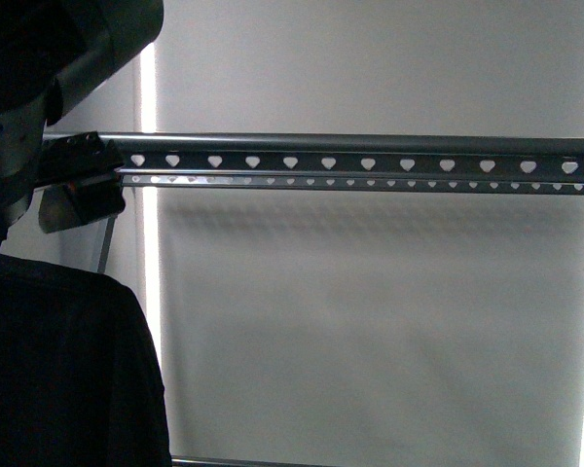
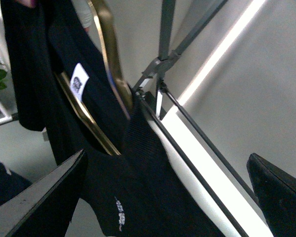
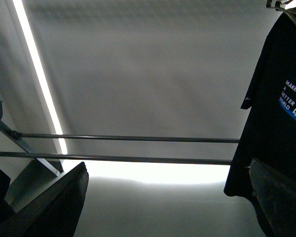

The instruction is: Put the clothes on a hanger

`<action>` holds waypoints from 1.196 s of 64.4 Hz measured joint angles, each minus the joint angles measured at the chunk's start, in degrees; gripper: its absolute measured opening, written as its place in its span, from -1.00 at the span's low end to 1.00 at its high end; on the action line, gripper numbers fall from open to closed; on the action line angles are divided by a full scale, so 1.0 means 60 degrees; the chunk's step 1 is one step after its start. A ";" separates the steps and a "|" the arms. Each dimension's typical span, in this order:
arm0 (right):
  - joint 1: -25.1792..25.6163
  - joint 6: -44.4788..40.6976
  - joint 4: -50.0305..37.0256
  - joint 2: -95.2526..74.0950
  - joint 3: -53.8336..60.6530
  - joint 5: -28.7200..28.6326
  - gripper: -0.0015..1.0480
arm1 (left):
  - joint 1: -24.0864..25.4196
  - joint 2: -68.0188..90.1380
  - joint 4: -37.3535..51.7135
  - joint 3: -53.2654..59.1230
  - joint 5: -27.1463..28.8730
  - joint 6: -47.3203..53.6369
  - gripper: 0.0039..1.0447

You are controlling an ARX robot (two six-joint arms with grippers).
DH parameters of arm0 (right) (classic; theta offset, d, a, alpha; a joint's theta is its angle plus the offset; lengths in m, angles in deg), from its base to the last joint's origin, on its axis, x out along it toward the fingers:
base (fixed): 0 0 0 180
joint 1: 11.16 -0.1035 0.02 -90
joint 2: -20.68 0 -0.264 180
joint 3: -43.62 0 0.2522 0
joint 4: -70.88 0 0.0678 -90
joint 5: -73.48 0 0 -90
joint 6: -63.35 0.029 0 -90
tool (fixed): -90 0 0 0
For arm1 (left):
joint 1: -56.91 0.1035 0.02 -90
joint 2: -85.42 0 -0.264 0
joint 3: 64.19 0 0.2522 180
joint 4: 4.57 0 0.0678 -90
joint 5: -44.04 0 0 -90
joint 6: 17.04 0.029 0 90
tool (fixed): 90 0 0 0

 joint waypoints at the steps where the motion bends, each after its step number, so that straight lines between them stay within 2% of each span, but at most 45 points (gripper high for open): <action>1: 0.0000 0.0000 0.0000 0.0000 0.0000 0.0000 0.85 | 0.0080 0.0058 -0.0058 0.0000 -0.0022 -0.0066 0.88; 16: 0.0000 0.0000 0.0000 0.0000 0.0000 0.0000 0.85 | 0.0750 0.0892 0.0335 0.0000 -0.0841 -0.0306 0.84; 21: 0.0000 0.0000 0.0000 0.0000 0.0000 0.0000 0.85 | 0.0812 0.1217 0.0368 -0.0036 -0.1264 -0.0382 0.60; 34: 0.0000 0.0000 0.0000 0.0000 0.0000 0.0000 0.85 | 0.0860 0.1574 0.0692 -0.0033 -0.1453 -0.0157 0.05; 51: 0.0000 0.0000 0.0000 0.0000 0.0000 0.0000 0.85 | 0.0860 0.0976 0.2699 0.0805 -0.1810 0.0841 -0.59; 59: 0.0000 0.0000 0.0000 0.0000 0.0000 0.0004 0.85 | 0.0831 0.0335 0.4805 0.1770 -0.2699 0.1545 -0.85; 61: 0.0000 0.0000 0.0000 0.0000 0.0000 0.0000 0.85 | 0.0783 0.0208 0.5115 0.1894 -0.3166 0.1916 -0.92; 77: 0.0000 0.0000 0.0000 0.0000 0.0000 0.0004 0.85 | 0.0266 -0.1031 0.5716 0.2794 -0.5723 0.4342 -0.92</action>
